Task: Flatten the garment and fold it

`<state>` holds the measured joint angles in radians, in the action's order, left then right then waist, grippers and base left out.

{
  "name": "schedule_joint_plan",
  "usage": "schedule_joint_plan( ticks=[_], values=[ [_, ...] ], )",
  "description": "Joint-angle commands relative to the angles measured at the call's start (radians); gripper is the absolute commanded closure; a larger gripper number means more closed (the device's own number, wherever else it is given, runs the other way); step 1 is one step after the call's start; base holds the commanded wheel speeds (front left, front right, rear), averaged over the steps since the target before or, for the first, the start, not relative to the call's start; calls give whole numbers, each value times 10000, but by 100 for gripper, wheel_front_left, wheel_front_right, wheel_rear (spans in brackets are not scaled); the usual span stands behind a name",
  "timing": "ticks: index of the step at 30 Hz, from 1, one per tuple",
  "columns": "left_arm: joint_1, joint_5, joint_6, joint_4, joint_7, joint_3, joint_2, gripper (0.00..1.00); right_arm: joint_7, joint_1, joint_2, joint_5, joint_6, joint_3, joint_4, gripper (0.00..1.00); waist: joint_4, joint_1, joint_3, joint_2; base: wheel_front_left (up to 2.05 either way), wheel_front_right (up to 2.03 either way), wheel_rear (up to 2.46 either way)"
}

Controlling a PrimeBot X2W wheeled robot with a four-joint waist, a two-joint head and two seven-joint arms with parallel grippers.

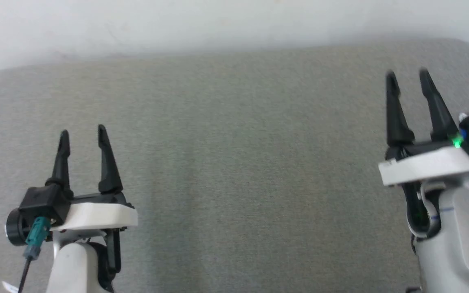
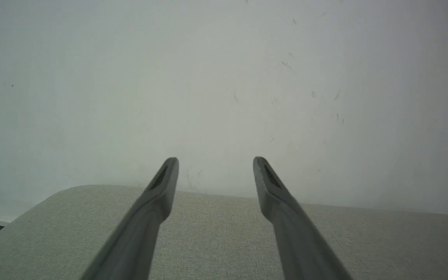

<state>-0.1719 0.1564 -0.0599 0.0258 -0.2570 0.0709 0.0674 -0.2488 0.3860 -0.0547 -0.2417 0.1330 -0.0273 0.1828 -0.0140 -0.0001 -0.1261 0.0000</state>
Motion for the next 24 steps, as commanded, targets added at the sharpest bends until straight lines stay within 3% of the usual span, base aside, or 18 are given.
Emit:
schedule_joint_plan(
  ticks=[1, 14, 24],
  values=[
    [-79, 6, -65, 112, -41, -81, -29, 0, -85, -337, 26, -20, -23, -253, 69, 0, 629, 1, 607, 0, 0, 0, 0],
    [426, 466, 5, 1555, -46, -540, -130, 0, -128, -2815, 43, -649, -23, -8, -308, 0, 998, 1, 1060, 0, 0, 0, 0],
    [720, 606, 58, 2400, -46, -991, -157, 0, -129, -3539, 44, -241, -23, 102, -223, 0, 892, 1, 1148, 0, 0, 0, 0]
  ],
)
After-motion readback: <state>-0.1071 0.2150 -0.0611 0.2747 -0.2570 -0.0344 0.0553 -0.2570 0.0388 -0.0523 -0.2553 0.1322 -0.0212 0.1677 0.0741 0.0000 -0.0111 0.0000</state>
